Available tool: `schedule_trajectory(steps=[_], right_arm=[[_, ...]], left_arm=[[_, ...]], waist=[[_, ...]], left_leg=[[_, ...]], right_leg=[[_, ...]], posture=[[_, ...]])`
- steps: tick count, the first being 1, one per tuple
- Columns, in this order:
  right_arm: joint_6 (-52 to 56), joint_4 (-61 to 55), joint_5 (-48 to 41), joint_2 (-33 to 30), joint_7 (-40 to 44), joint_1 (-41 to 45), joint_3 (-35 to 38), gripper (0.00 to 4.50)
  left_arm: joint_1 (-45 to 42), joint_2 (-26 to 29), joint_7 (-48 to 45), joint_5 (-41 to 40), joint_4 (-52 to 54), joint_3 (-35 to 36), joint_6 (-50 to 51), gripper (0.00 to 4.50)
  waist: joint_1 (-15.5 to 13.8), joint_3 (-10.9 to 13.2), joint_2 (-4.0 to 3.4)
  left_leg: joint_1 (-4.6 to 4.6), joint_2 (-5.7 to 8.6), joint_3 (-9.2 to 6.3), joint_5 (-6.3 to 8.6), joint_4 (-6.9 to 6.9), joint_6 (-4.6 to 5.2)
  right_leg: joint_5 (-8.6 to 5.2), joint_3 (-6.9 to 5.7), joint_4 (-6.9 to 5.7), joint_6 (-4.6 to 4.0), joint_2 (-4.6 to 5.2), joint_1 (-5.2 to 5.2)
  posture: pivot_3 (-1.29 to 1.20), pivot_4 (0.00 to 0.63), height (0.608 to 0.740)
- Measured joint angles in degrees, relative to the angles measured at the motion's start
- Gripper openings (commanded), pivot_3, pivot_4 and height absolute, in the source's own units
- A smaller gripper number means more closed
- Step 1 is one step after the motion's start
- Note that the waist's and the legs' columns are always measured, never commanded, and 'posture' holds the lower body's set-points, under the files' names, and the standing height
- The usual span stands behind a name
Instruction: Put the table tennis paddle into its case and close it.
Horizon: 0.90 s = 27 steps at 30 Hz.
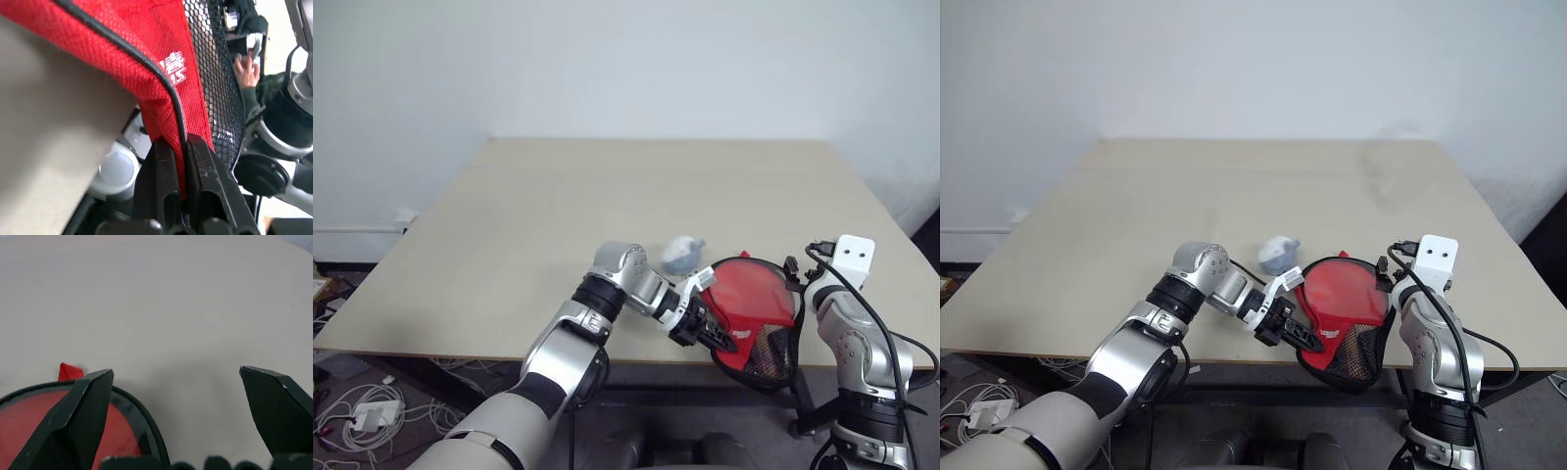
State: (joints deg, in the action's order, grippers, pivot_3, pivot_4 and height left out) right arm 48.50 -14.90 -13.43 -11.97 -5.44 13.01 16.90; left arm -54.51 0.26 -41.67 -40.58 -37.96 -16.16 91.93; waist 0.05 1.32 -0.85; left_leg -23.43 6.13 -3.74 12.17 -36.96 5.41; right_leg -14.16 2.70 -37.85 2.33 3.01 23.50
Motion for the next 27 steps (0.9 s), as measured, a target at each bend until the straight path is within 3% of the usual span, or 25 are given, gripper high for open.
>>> schedule_trajectory(steps=[4, 10, 16, 21, 27], right_arm=[[0.0, 0.0, 0.1, 0.0, 0.1, 0.0, 0.0, 4.5], [0.0, 0.0, 0.2, 0.0, 0.3, 0.0, 0.0, 4.5], [0.0, 0.0, 0.4, -0.4, 0.7, 0.0, 0.0, 4.5], [0.6, -0.2, 0.0, -1.6, 2.9, 0.4, -0.2, 4.5], [5.1, -6.1, -3.0, -3.3, 10.2, 0.3, -6.9, 4.5]], left_arm=[[-0.1, 0.8, 1.0, -2.5, 0.0, -1.3, 0.2, 1.1], [-0.1, 2.4, 3.8, -5.2, -0.4, -1.5, 0.2, 3.18], [-0.8, 7.4, 4.3, -4.3, 3.5, -1.0, 0.2, 3.18], [-0.8, 15.9, -2.3, -3.9, 11.7, -3.5, -1.5, 3.18], [-2.9, 19.4, -11.6, 2.2, 9.4, -4.8, -17.0, 3.18]], waist=[[0.0, 0.0, 0.0], [0.0, 0.0, -0.01], [0.0, 0.0, -0.01], [0.0, 0.0, -0.02], [0.0, 0.0, -0.02]], left_leg=[[0.0, 0.0, 0.0, 0.02, 0.01, 0.03], [0.0, 0.0, -0.01, 0.02, 0.0, 0.03], [0.0, 0.0, -0.01, -0.05, 0.02, -0.09], [0.01, 0.0, 0.01, -0.07, 0.07, -0.12], [0.01, 0.0, -0.03, -0.08, 0.06, -0.13]], right_leg=[[0.0, 0.01, 0.0, 0.0, -0.01, 0.01], [0.0, 0.01, 0.0, 0.0, -0.01, 0.01], [0.0, 0.04, -0.01, -0.01, -0.04, 0.03], [0.0, 0.05, 0.02, -0.03, -0.04, 0.04], [0.01, -0.02, 0.08, -0.06, -0.01, 0.02]], posture=[[0.0, 0.0, 0.74], [0.0, 0.0, 0.74], [0.0, 0.0, 0.74], [0.0, 0.0, 0.74], [0.0, 0.0, 0.74]])
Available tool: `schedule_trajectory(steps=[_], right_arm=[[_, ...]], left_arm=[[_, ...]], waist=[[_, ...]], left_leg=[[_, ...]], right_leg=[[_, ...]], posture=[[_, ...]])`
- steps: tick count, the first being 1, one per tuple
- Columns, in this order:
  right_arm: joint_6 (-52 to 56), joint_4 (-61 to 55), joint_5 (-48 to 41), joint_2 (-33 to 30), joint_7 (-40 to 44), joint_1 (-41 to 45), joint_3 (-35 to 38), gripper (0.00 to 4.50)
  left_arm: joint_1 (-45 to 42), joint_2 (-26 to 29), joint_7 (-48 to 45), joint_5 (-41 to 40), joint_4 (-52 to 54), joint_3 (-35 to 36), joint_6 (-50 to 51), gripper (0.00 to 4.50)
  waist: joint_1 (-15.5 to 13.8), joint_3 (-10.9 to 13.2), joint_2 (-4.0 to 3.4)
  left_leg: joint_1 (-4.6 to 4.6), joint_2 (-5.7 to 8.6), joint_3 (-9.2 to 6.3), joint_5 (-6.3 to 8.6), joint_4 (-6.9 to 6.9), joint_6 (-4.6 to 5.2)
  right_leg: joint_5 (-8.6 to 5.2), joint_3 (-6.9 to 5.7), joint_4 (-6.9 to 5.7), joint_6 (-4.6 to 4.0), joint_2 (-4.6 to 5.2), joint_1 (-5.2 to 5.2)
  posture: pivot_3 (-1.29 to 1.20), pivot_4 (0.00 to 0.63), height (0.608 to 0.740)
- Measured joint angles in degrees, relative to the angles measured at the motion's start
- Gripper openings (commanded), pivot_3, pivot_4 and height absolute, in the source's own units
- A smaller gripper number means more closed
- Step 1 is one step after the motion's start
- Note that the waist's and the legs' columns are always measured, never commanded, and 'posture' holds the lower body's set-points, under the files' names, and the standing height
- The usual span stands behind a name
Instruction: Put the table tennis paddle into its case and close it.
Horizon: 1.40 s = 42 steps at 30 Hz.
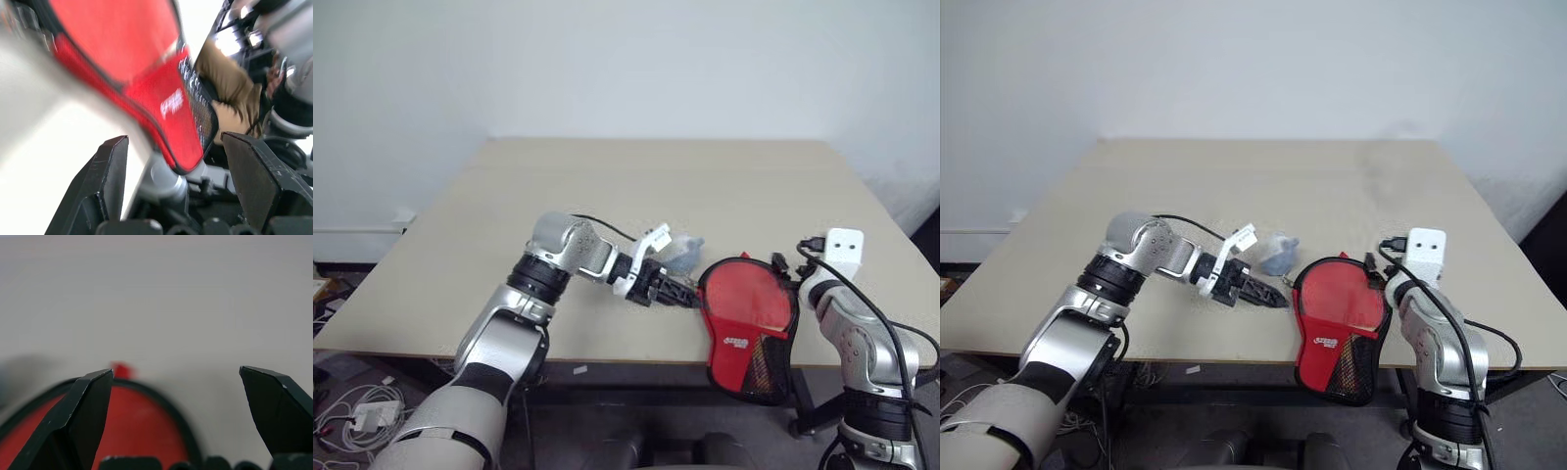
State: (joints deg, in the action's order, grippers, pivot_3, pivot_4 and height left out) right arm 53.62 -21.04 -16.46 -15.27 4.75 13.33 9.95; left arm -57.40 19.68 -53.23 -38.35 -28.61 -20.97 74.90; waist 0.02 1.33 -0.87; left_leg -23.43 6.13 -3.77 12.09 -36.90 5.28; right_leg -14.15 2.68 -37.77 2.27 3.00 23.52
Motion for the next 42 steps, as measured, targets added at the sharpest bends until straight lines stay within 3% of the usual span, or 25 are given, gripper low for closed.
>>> schedule_trajectory(steps=[7, 16, 23, 35, 42], right_arm=[[-0.4, 1.6, -0.3, -0.1, 4.6, -2.4, -8.7, 4.5], [-10.5, 4.5, -1.3, -0.4, 11.5, -7.5, -7.5, 4.5], [-12.4, 6.8, -0.4, -1.3, 11.7, -8.9, -7.5, 4.5], [-13.0, 6.8, -0.3, -0.6, 11.6, -9.1, -8.6, 4.5], [-13.0, 6.8, 0.3, -0.6, 11.5, -9.1, -8.6, 4.5]], left_arm=[[-7.2, -4.8, 0.1, 14.2, -17.2, 0.1, -23.8, 3.18], [-7.7, -11.1, 3.9, 26.9, -30.6, 2.3, -51.2, 3.18], [-7.7, -14.1, 5.7, 30.0, -35.5, 6.0, -52.5, 3.18], [-13.1, -11.9, 8.1, 33.3, -39.5, 12.2, -56.3, 3.18], [-11.0, -13.5, 3.9, 35.5, -42.9, 12.7, -53.1, 3.18]], waist=[[-0.3, 0.0, 0.05], [-0.4, 0.1, 0.14], [-0.2, 0.1, 0.17], [-0.3, 0.1, 0.25], [-0.3, 0.1, 0.25]], left_leg=[[-0.03, 0.02, 0.02, 0.01, 0.0, 0.01], [-0.08, 0.02, -0.05, 0.18, -0.08, 0.3], [-0.08, 0.0, -0.05, 0.19, -0.11, 0.33], [-0.05, 0.02, -0.11, 0.19, -0.16, 0.33], [-0.06, 0.03, -0.11, 0.19, -0.18, 0.34]], right_leg=[[0.0, -0.02, 0.08, 0.0, 0.05, 0.0], [0.01, -0.11, 0.08, 0.02, 0.06, -0.05], [0.02, -0.14, -0.02, 0.03, 0.02, -0.03], [0.02, -0.23, -0.01, 0.03, 0.02, -0.08], [0.02, -0.24, -0.01, 0.03, -0.02, -0.08]], posture=[[0.0, 0.0, 0.74], [0.0, 0.0, 0.74], [0.0, 0.0, 0.74], [0.0, 0.0, 0.74], [0.0, 0.0, 0.74]])
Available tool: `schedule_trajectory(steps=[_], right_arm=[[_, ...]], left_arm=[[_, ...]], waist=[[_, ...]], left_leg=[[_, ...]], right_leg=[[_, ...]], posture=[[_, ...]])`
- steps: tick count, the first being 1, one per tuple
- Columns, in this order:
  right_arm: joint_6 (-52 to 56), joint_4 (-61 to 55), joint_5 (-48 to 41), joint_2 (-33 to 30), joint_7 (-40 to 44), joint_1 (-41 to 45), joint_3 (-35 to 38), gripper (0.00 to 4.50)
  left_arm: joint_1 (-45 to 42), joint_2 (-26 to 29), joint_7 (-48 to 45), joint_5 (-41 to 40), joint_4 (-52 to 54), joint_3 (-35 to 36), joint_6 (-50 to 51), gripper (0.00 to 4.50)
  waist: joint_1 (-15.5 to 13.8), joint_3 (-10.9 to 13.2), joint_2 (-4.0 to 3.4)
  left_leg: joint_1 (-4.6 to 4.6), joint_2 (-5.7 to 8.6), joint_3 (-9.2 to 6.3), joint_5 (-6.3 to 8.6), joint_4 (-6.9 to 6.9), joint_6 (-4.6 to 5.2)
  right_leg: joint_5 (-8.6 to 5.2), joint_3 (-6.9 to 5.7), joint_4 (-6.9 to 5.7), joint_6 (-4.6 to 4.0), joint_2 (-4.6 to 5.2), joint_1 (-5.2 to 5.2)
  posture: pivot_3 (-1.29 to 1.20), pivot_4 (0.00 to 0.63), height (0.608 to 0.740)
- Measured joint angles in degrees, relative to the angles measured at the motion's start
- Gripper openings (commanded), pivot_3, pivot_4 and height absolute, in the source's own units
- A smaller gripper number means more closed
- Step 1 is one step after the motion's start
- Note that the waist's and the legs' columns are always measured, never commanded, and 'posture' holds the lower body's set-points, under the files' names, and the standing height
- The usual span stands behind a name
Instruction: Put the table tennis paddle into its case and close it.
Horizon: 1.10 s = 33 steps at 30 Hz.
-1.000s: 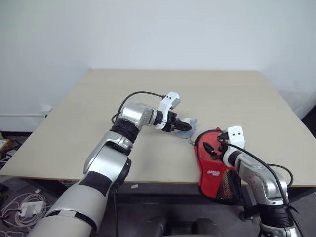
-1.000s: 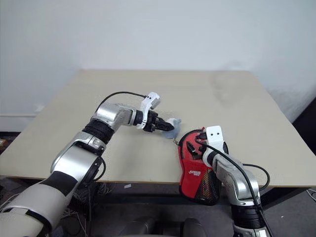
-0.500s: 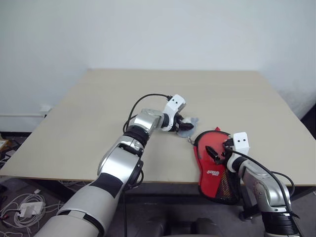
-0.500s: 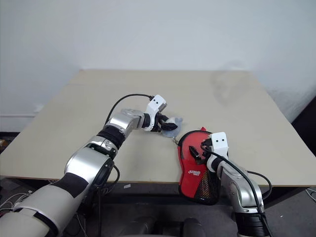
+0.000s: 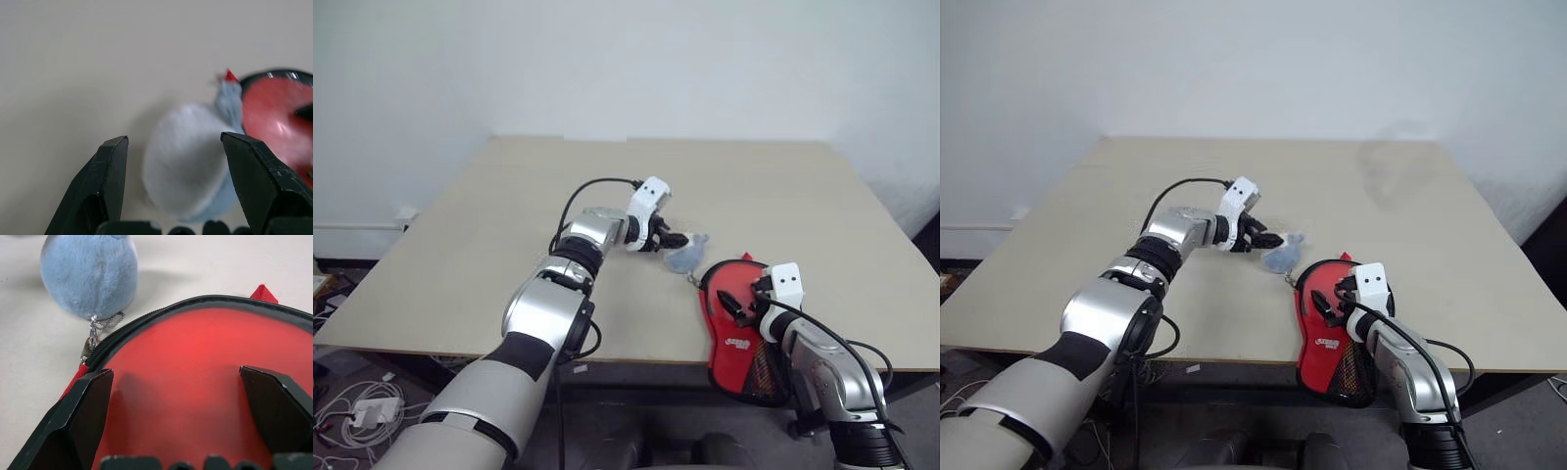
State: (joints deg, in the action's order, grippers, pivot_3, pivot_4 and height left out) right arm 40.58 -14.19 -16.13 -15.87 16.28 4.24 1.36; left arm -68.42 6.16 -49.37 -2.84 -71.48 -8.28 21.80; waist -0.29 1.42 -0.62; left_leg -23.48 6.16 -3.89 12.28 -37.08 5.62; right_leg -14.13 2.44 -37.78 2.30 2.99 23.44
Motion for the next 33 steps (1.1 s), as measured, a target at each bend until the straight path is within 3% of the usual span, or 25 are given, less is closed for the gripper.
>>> schedule_trajectory(steps=[11, 14, 22, 26, 33], right_arm=[[0.0, 0.4, 1.0, 0.0, -0.2, 0.2, 0.0, 4.5], [0.0, 0.9, 1.5, 0.0, -0.5, 0.6, 0.0, 4.5], [0.0, 1.4, 2.2, 0.0, -1.3, 1.0, 0.1, 4.5], [-0.1, 1.4, 2.7, 0.3, -1.7, 1.0, 0.2, 4.5], [1.2, 1.2, 2.9, 0.1, -1.5, 1.2, -0.1, 4.5]], left_arm=[[3.0, -2.1, -0.6, 2.5, -0.9, 0.3, -0.4, 3.18], [3.0, -2.8, -1.1, 2.3, -1.0, 1.5, 0.5, 2.63], [3.0, -2.9, -2.0, 1.8, -1.0, 4.3, 1.9, 0.15], [3.0, -3.1, -1.6, 1.8, -1.1, 5.1, 2.2, 0.0], [0.3, -5.6, 8.7, 1.7, -3.8, 9.4, -0.3, 0.0]], waist=[[0.0, 0.0, 0.04], [0.0, 0.0, 0.04], [0.0, 0.0, 0.06], [0.0, 0.0, 0.06], [0.0, 0.0, 0.08]], left_leg=[[0.01, 0.0, -0.01, 0.0, -0.01, 0.0], [0.01, 0.0, -0.02, 0.01, -0.02, 0.01], [0.01, 0.0, -0.03, 0.0, -0.03, 0.0], [0.01, 0.0, -0.03, 0.0, -0.04, 0.0], [0.0, 0.0, -0.04, 0.01, -0.07, 0.0]], right_leg=[[0.0, -0.01, 0.0, 0.0, 0.03, -0.02], [0.0, -0.01, 0.0, 0.0, 0.03, -0.03], [0.0, -0.03, 0.0, 0.0, 0.03, -0.04], [0.0, -0.03, -0.01, 0.0, 0.03, -0.04], [0.01, -0.04, -0.02, 0.01, 0.04, -0.04]], posture=[[0.0, 0.0, 0.74], [0.0, 0.0, 0.74], [0.0, 0.0, 0.74], [0.0, 0.0, 0.74], [0.0, 0.0, 0.74]])
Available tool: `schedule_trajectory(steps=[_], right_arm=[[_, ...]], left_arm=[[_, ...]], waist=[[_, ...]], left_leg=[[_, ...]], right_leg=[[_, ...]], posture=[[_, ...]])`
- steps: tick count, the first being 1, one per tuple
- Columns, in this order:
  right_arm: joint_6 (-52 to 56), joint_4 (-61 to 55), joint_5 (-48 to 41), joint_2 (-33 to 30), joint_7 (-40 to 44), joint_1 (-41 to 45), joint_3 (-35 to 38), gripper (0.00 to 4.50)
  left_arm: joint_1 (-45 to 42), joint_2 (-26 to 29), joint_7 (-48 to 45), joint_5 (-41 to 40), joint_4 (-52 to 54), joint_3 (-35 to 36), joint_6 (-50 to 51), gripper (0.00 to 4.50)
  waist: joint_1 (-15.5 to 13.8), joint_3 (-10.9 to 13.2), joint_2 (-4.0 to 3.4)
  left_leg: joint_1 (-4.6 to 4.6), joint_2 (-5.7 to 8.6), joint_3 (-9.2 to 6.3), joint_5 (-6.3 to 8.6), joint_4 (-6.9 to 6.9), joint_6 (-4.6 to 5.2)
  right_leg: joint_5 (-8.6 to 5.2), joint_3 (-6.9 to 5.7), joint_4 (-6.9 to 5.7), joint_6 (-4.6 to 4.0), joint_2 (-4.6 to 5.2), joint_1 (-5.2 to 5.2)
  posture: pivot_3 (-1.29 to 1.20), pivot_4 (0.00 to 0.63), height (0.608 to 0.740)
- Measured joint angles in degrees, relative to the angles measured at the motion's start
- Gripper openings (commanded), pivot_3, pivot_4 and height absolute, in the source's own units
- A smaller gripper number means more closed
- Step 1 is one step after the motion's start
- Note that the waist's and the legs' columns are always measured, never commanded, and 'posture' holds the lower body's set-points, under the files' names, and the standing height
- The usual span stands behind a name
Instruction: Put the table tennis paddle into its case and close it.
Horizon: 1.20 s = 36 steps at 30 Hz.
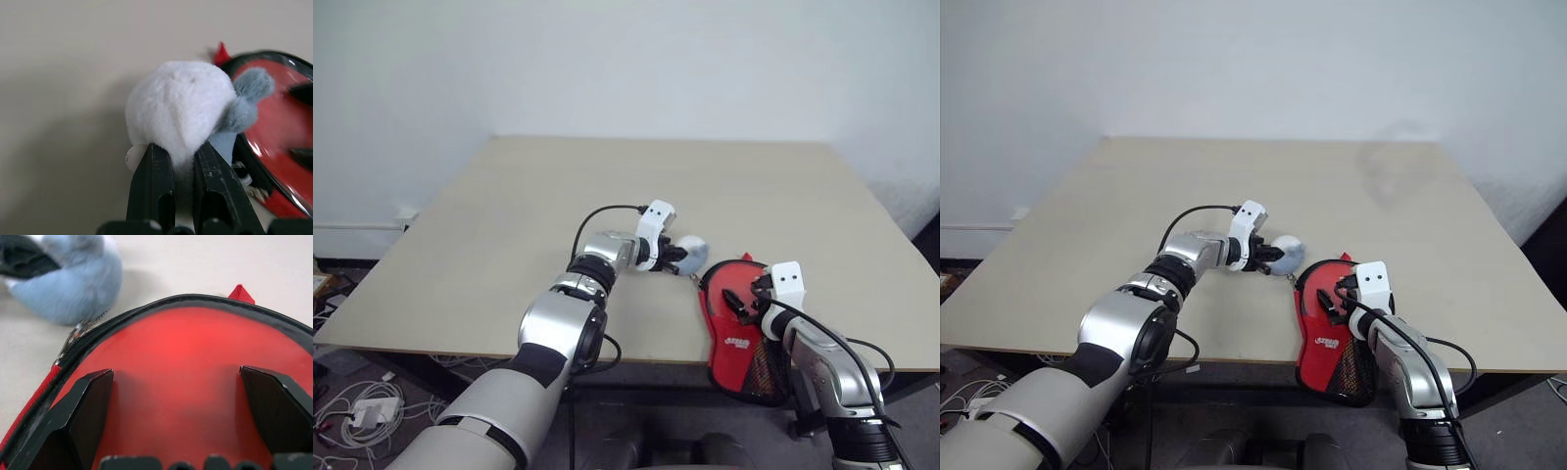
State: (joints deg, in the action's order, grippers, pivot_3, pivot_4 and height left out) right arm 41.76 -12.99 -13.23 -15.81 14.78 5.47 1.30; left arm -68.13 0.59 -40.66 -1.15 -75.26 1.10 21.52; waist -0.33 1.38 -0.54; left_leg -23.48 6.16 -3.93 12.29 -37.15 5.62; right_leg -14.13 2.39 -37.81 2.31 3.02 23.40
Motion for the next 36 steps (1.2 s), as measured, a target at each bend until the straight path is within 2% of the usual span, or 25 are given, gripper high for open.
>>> schedule_trajectory(steps=[7, 18, 28, 36], right_arm=[[3.0, 0.0, 1.4, -0.9, -0.3, 1.3, -1.8, 4.5], [5.2, -0.5, 1.5, 0.0, -2.0, 1.1, -1.1, 4.5], [6.4, -4.4, 1.7, 1.0, -3.2, -1.1, -1.5, 4.5], [6.8, -6.0, 2.0, 1.4, -3.4, -1.8, -1.7, 4.5]], left_arm=[[-7.1, -4.3, 8.1, 0.5, -1.9, 1.7, -5.0, 0.0], [-8.7, -9.2, 16.4, 2.6, -4.4, 2.8, -7.9, 0.0], [-8.7, -10.6, 21.0, 3.7, -5.3, 3.8, -9.8, 0.0], [-8.7, -10.9, 20.0, 4.4, -5.3, 3.7, -12.1, 0.0]], waist=[[0.0, -0.1, 0.13], [0.0, -0.2, 0.31], [0.0, -0.2, 0.31], [0.0, -0.2, 0.31]], left_leg=[[0.02, 0.0, -0.01, 0.01, -0.01, 0.0], [0.04, 0.0, -0.01, 0.01, -0.08, 0.01], [0.03, 0.0, -0.02, 0.01, -0.07, 0.01], [0.03, 0.0, -0.01, 0.01, -0.06, 0.01]], right_leg=[[0.0, -0.03, 0.01, 0.01, 0.0, -0.05], [0.02, -0.05, -0.01, 0.04, 0.0, -0.11], [0.02, -0.06, -0.02, 0.04, -0.01, -0.08], [0.02, -0.05, -0.02, 0.04, -0.02, -0.08]], posture=[[0.0, 0.0, 0.74], [0.0, 0.0, 0.74], [0.0, 0.0, 0.74], [0.0, 0.0, 0.74]])
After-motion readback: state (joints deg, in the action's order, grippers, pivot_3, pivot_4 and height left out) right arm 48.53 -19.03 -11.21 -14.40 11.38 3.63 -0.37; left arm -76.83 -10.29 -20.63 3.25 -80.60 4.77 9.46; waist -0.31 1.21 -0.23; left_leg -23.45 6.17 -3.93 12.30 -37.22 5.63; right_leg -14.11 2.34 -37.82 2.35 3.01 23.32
